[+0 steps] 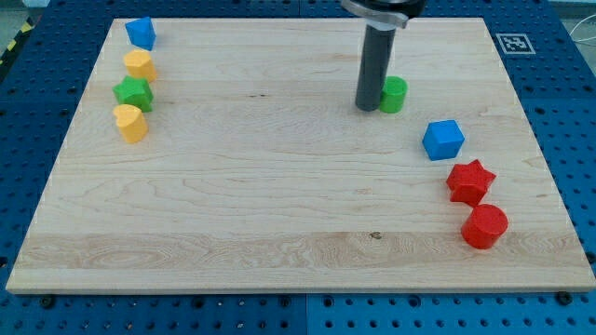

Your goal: Slide yellow heart to the center

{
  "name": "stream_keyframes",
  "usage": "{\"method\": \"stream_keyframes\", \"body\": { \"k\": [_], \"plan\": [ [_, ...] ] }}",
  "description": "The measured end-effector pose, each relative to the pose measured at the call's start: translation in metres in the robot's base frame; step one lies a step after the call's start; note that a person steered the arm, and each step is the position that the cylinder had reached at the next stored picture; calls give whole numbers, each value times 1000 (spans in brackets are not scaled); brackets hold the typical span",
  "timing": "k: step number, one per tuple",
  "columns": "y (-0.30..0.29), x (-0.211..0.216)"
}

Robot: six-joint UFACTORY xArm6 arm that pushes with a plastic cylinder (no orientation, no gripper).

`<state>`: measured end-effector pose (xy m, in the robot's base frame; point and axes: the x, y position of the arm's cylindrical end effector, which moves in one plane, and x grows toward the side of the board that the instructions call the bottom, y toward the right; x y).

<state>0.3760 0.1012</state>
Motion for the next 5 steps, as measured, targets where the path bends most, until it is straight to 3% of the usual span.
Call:
{"method": "stream_keyframes", "body": {
  "k": [1, 5],
  "plan": [
    [38, -5],
    [-87, 50]
  ]
}}
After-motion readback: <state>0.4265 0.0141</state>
